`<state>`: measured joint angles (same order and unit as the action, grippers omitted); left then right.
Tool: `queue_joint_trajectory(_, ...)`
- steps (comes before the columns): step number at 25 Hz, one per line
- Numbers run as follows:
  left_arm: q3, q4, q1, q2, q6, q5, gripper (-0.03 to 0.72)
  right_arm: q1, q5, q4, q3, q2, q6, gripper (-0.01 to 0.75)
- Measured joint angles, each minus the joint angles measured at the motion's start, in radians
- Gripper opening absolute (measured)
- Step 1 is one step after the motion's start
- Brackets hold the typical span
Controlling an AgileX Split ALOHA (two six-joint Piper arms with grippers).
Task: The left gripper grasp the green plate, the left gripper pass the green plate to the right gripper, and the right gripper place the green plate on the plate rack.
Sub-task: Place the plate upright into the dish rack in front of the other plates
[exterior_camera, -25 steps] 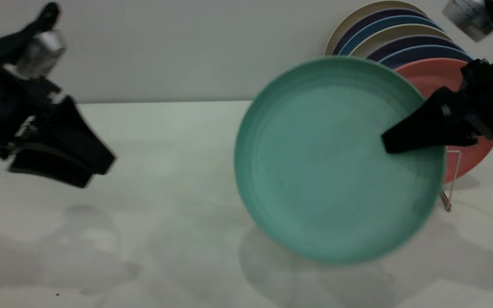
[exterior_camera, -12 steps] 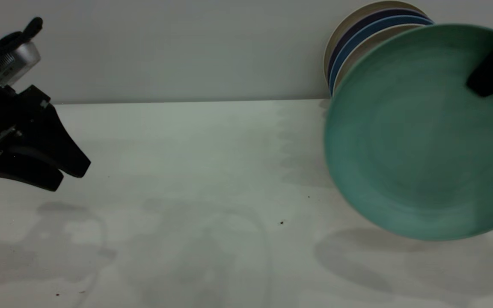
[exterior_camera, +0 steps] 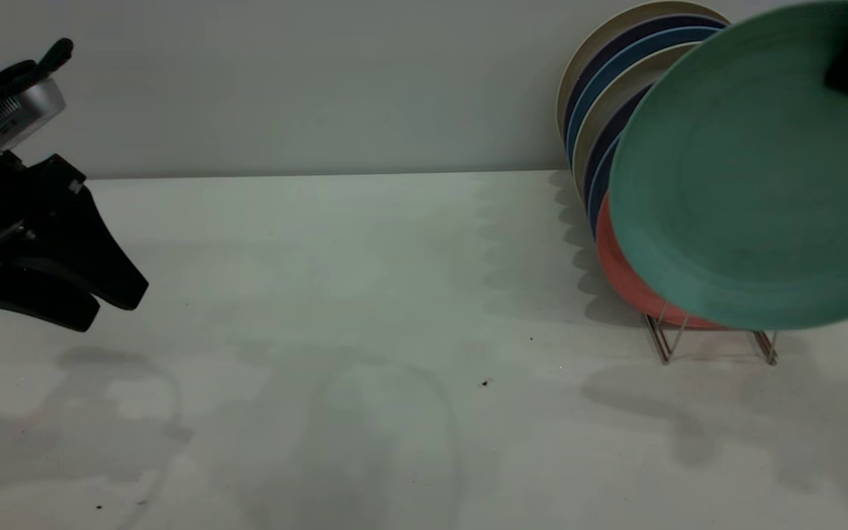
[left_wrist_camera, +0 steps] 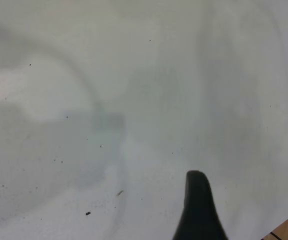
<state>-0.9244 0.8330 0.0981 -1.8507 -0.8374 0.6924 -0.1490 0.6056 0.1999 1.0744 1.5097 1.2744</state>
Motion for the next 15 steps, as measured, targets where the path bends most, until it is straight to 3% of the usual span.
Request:
queue_joint_trajectory(7,0.0,-0.001,0.0,0.0,0.0,0.001,0.554,0.0,0.149,0.0,0.115,0.04,0.102,0.087)
queue_joint_trajectory(15,0.0,-0.002,0.0,0.0,0.001,0.001,0.554,0.0,0.163,-0.02,0.255,0.174,0.115,0.087)
